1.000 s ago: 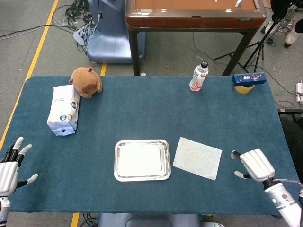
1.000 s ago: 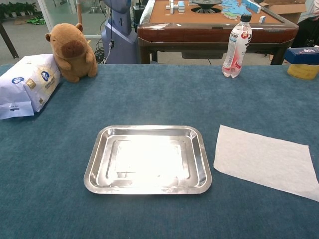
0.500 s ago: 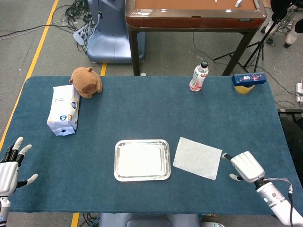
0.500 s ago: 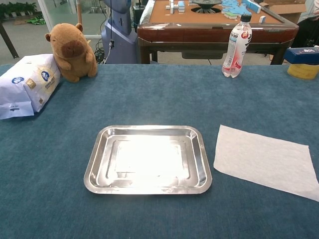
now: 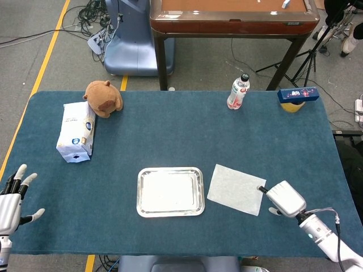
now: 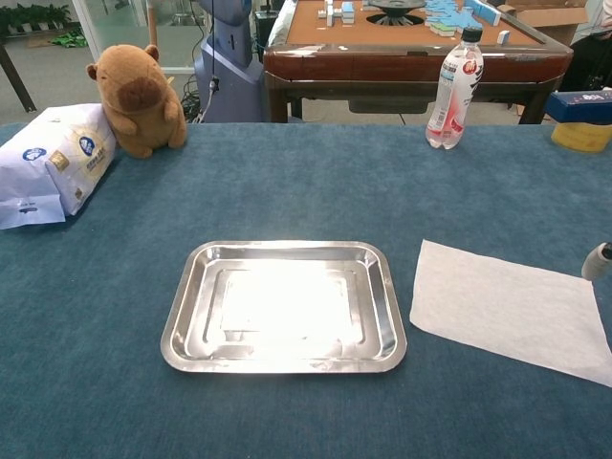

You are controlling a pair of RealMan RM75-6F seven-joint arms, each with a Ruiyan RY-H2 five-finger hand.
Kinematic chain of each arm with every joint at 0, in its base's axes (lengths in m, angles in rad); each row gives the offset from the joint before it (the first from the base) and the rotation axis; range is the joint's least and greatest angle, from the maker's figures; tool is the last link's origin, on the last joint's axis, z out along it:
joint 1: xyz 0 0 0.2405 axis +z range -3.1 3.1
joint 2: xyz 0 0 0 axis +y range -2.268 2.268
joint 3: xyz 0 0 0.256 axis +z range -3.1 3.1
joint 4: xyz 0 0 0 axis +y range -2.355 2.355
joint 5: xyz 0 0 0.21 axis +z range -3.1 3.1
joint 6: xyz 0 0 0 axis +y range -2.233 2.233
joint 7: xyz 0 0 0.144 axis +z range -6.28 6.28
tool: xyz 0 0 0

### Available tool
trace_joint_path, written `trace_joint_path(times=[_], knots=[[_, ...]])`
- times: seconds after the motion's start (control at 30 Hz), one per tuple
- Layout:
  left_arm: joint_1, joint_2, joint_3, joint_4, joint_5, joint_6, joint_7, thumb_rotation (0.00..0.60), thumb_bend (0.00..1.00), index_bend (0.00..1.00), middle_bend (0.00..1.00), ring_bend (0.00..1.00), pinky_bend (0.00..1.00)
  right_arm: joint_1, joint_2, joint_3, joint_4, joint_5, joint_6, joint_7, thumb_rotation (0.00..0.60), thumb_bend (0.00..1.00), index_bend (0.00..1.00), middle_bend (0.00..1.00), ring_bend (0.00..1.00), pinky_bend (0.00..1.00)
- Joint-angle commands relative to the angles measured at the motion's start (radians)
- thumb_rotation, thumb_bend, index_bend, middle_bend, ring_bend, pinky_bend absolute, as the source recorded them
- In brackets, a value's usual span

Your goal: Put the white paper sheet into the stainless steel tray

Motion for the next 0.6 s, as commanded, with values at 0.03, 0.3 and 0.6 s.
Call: trace_joint_path(times=[0.03,0.3,0.6], knots=[[0.0,0.0,0.0,0.0,0.0,0.0,-0.001,0.6,0.0,0.18,0.0,0.0,0.32,0.004,-0.016,-0.01,0.024,-0.012,0.015,0.019,0.6,0.0,0.32,1.0,1.0,1.0],[-0.001,0.001,-0.001,-0.001,-0.007,-0.007,-0.002,0.6,0.0,0.18,0.0,0.0,0.32,0.006,-0.06,-0.03,0.088,-0.028,0.039,0.048,0.6,0.0,0.32,1.0,1.0,1.0],[0.001,0.004,-0.001,-0.004,-0.009,-0.006,-0.004,0.6,0.0,0.18,0.0,0.0,0.32,0.013,-0.101,-0.044,0.139,-0.029,0.035,0.049,0.6,0.0,0.32,1.0,1.0,1.0]])
